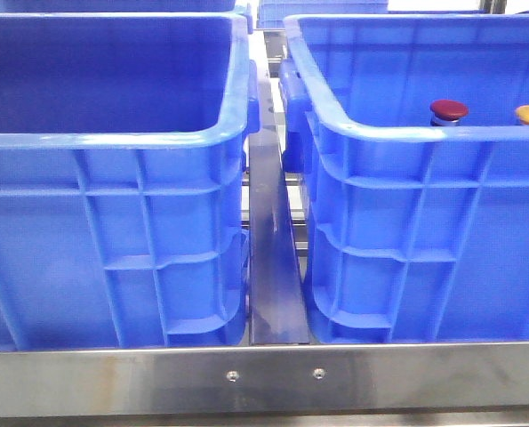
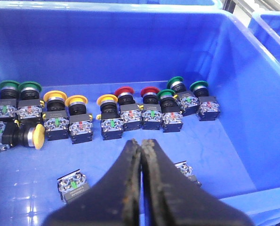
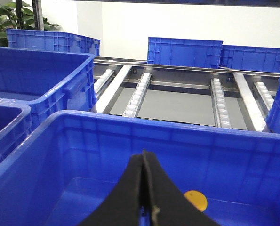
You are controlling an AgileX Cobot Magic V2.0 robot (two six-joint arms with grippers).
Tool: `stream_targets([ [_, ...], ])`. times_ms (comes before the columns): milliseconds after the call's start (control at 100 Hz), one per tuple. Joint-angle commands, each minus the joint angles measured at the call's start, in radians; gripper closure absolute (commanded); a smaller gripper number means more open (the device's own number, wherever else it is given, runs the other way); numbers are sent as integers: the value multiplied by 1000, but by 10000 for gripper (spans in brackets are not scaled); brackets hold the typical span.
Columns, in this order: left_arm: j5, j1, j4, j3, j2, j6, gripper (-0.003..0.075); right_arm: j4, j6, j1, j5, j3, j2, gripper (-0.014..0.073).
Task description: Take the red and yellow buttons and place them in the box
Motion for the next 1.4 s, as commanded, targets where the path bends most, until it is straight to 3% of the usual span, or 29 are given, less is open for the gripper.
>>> stream_targets([
  [0, -73, 2, -1, -25, 4, -9, 739, 114, 2, -1, 31, -26, -5, 661],
  [810, -76, 4, 54, -9, -26, -9, 739, 114, 2, -1, 31, -26, -5, 661],
  [1390, -222, 170, 58, 370, -436, -9, 739, 114, 2, -1, 31, -26, -5, 661],
])
